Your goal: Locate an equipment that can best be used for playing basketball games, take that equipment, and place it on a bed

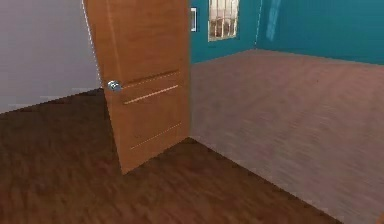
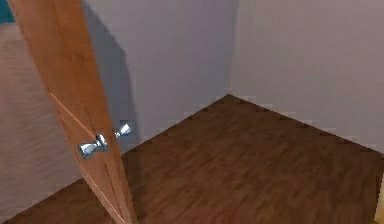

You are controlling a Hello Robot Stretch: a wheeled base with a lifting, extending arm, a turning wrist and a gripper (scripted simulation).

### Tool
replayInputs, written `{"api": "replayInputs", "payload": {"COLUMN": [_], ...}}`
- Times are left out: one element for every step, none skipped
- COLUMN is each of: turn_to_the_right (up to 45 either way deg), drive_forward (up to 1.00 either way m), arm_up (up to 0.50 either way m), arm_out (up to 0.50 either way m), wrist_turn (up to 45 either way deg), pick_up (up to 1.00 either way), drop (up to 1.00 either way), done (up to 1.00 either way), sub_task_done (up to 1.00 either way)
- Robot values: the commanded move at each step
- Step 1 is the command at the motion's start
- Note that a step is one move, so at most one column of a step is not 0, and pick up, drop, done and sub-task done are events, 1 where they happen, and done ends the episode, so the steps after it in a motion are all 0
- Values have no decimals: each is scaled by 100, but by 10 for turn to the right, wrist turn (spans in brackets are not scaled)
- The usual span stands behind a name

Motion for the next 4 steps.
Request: {"api": "replayInputs", "payload": {"turn_to_the_right": [0, 420, 0, 30], "drive_forward": [45, 0, 100, 0], "arm_up": [0, 0, 0, 0], "arm_out": [0, 0, 0, 0], "wrist_turn": [0, 0, 0, 0], "pick_up": [0, 0, 0, 0], "drop": [0, 0, 0, 0], "done": [0, 0, 0, 0], "sub_task_done": [0, 0, 0, 0]}}
